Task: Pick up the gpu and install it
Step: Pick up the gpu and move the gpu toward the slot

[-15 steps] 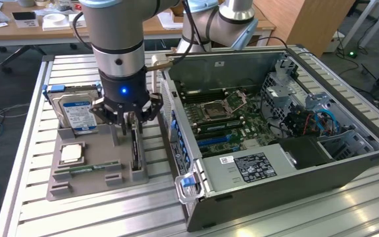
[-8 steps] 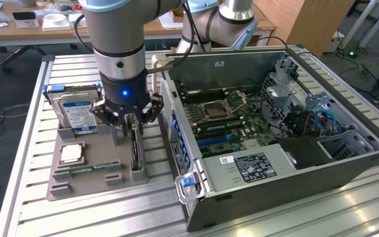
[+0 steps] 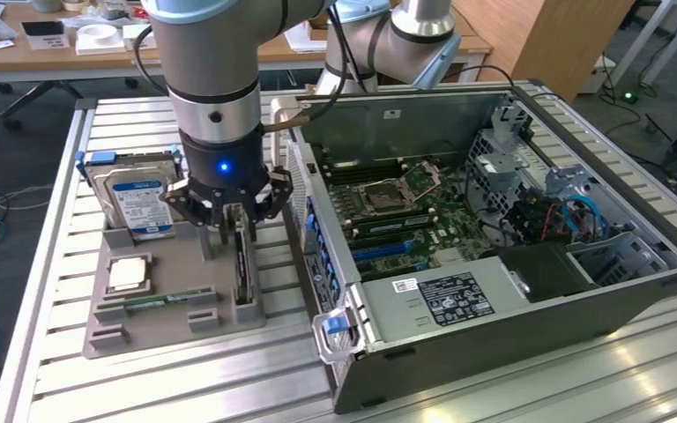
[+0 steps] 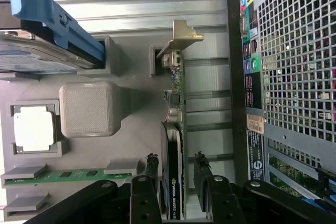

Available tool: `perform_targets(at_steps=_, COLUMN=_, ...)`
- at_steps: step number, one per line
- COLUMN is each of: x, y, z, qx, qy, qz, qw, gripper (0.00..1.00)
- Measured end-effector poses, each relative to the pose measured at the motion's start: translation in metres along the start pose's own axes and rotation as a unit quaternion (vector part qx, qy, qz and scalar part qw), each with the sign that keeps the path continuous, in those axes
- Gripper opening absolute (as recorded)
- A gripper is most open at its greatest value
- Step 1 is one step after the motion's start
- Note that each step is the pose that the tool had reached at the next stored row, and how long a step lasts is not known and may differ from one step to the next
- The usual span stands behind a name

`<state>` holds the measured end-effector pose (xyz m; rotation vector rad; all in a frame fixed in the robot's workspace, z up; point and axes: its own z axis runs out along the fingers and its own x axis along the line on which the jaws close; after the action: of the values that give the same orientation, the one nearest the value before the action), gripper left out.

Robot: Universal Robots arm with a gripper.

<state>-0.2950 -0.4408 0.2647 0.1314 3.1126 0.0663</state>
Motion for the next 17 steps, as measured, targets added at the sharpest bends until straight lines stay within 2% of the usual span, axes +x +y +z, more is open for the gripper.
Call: perform_targets(at_steps=17, x=0.001, y=-0.0012, z=0.0257, qx=0.0023, qy=-0.0001, qz=0.0, qw=1.0, gripper=0.42)
